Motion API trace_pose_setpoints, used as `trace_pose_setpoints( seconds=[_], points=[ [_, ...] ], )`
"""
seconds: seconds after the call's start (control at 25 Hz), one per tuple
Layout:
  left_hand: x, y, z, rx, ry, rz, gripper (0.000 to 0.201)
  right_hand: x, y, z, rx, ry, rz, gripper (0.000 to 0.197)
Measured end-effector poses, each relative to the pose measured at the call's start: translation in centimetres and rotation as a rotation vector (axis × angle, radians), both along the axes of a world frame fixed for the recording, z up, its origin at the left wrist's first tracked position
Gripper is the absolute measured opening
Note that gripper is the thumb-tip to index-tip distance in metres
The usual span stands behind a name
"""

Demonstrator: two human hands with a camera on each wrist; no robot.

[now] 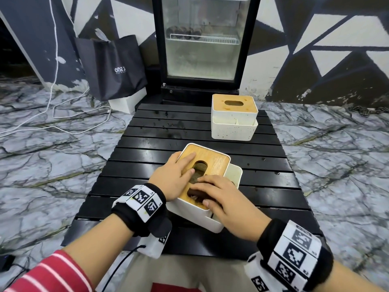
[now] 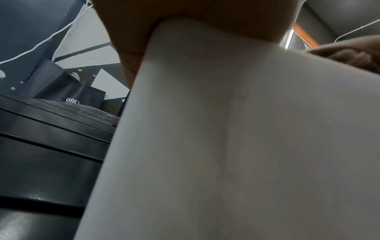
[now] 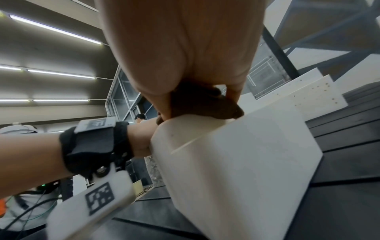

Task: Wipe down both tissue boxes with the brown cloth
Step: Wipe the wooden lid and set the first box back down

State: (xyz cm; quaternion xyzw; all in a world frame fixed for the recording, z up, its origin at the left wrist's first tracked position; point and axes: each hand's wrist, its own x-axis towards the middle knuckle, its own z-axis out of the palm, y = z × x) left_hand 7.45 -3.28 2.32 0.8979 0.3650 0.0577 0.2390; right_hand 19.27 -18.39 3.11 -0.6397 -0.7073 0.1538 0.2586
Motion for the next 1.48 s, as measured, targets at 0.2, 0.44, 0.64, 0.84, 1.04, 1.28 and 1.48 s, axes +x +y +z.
trace_pose_setpoints(
  seconds=[0.2,0.44,0.64,0.84,1.04,1.28,1.48],
  points=[
    [0.1,-0.1,0.3,0.007,0.019,0.002,0.051,3.5,2.6,0.6,-0.008,0.023,-0.127,0.037],
    [-0.1,-0.4,0.3,0.035,0.006,-0.007,0.054,5.1,3.9,1.1,-0.040,0.005,-0.183,0.037],
    [-1.2,-2.1,1.0,0.299,-0.173,-0.061,0.066,4.6,4.1,1.0,-0.006,0.011,-0.240,0.036],
    [-1.4,-5.0,0.9,0.300,-0.105,-0.139,0.090,3.3,4.1,0.7,-0.032,-0.006,-0.365,0.037],
    [-2.7,-3.3,2.5,0.220,0.008,-0.165,0.083,3.7,2.5,1.8,-0.099,-0.051,-0.362,0.037],
    [-4.2,-1.1,2.5,0.194,0.015,-0.063,0.048,3.0,-0.6,1.7,-0.092,-0.035,-0.265,0.038],
    [-4.3,-1.6,1.8,0.167,-0.034,-0.048,0.047,3.2,-1.5,1.5,0.014,0.091,-0.263,0.036]
  ],
)
